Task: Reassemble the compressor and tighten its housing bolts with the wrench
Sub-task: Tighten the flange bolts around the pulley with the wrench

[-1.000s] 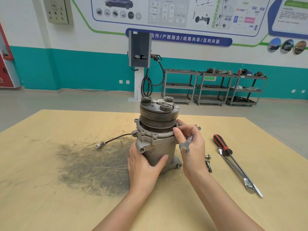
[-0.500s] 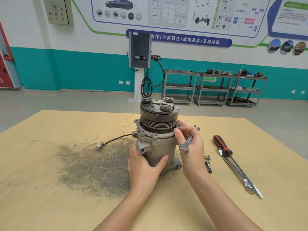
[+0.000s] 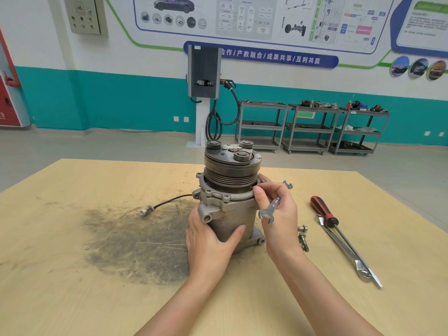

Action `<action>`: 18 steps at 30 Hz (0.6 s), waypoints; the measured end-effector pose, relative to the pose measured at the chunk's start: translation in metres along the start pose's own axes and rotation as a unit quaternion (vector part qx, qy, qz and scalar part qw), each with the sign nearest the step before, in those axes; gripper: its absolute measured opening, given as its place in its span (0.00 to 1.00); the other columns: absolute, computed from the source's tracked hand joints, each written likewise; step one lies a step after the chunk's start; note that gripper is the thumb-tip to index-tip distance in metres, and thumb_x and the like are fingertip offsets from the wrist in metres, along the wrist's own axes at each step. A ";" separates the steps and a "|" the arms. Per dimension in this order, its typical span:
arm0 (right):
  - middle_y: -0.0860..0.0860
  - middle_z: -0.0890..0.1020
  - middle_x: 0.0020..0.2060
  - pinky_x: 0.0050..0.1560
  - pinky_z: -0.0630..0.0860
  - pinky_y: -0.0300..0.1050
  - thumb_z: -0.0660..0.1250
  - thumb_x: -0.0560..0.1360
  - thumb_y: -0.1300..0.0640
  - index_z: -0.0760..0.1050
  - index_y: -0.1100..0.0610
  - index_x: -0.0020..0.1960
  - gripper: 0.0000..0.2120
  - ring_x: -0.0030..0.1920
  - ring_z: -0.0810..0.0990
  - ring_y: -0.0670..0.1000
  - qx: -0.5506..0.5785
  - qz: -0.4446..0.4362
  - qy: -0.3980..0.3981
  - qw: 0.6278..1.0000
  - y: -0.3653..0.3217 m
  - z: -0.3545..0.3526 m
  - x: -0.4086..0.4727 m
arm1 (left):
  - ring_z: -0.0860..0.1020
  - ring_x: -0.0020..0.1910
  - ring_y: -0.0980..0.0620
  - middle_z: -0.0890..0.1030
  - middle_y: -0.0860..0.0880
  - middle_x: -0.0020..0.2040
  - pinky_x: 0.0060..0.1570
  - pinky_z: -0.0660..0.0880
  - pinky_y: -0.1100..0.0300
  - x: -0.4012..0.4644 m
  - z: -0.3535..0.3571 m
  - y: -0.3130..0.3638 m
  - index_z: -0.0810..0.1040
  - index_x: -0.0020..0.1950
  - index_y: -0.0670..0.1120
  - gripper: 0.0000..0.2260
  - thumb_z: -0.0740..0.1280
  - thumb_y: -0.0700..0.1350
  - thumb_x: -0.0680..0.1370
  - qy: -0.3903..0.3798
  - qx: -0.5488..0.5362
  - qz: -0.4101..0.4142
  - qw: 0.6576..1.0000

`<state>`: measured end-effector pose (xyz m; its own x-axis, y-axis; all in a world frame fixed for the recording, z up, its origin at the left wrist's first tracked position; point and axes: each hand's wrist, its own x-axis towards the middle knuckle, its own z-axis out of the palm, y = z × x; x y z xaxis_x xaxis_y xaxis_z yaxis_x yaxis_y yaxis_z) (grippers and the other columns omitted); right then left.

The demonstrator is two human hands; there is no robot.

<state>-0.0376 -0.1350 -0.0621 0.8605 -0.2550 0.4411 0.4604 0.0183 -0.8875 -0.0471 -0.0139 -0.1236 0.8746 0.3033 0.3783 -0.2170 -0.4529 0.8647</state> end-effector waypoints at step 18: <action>0.50 0.84 0.32 0.49 0.75 0.43 0.50 0.83 0.41 0.78 0.54 0.50 0.22 0.37 0.81 0.47 0.040 -0.013 0.076 0.996 -0.047 -0.031 0.043 | 0.64 0.73 0.48 0.65 0.50 0.72 0.73 0.62 0.44 0.000 -0.002 0.000 0.59 0.76 0.47 0.46 0.72 0.64 0.65 -0.014 -0.001 -0.009 1.000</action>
<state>-0.0286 -0.1767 -0.0058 0.8081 -0.3994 0.4330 0.5030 0.0851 -0.8601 -0.0482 -0.0123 -0.1230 0.8897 0.2884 0.3540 -0.2025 -0.4456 0.8720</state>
